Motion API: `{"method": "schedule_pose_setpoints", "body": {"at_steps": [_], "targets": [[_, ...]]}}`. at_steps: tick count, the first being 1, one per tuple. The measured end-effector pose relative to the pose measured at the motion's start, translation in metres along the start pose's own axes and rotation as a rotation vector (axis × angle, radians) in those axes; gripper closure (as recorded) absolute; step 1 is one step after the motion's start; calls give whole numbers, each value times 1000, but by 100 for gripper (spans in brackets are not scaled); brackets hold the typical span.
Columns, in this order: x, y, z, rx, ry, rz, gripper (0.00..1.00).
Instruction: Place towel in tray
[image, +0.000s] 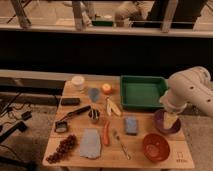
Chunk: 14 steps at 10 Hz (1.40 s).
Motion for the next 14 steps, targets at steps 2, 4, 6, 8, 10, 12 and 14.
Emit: {"method": "schedule_pose_setpoints", "body": {"at_steps": [2,4,6,8,10,12,14], "targets": [[0,0,0,0,0,0,20],[0,0,0,0,0,0,20],[0,0,0,0,0,0,20],[0,0,0,0,0,0,20],[-2,3,1,2,-5,-13,20],[-23,14,6,4,-27,-60,20],[-59,26,11,-1,-47,-119,20]]}}
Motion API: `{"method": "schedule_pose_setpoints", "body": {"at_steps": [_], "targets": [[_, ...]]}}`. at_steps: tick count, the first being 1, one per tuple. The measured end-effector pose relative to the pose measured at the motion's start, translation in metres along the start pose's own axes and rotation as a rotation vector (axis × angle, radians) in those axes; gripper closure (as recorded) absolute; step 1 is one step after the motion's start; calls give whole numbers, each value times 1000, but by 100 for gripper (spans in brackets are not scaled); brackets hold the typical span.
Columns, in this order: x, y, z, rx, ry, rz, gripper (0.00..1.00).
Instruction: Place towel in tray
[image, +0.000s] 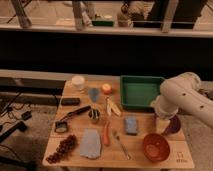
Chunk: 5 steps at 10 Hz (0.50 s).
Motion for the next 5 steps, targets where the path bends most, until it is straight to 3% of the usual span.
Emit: {"method": "schedule_pose_setpoints", "body": {"at_steps": [5], "targets": [[-113,25,10,-12,-67,-222,20]]}}
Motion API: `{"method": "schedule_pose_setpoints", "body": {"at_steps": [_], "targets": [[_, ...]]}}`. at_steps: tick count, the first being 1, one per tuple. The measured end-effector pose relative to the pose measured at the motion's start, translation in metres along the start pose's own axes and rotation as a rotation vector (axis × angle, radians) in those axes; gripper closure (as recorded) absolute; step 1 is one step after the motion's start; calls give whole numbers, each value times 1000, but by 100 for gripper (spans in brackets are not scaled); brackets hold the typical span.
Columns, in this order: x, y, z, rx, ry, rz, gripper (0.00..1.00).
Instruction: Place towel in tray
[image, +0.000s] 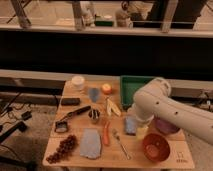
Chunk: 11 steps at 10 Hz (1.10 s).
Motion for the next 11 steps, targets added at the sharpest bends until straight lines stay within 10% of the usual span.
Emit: {"method": "schedule_pose_setpoints", "body": {"at_steps": [4,11], "targets": [[-60,11,10,34,-111,-191,20],[-61,12,11,28,-102,-198,20]]}}
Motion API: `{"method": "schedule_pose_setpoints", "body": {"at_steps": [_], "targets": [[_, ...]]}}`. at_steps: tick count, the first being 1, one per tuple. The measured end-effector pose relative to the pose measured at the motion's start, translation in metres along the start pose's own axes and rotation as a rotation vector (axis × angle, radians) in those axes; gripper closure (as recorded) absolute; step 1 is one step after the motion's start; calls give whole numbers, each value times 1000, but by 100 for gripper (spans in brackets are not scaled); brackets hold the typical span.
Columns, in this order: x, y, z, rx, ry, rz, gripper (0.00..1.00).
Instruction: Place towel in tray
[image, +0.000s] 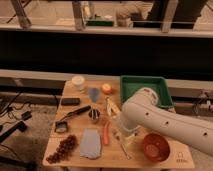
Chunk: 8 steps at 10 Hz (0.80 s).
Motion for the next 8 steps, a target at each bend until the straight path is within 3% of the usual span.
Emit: {"method": "schedule_pose_setpoints", "body": {"at_steps": [2,4,6,8], "targets": [[-18,-1,18,-35,-1,-34,20],[-54,-5,40,-77,-16,-89,20],[-83,-8,55,-100,-38,-142,20],[-103,-15,67,-95,-54,-198,20]]}}
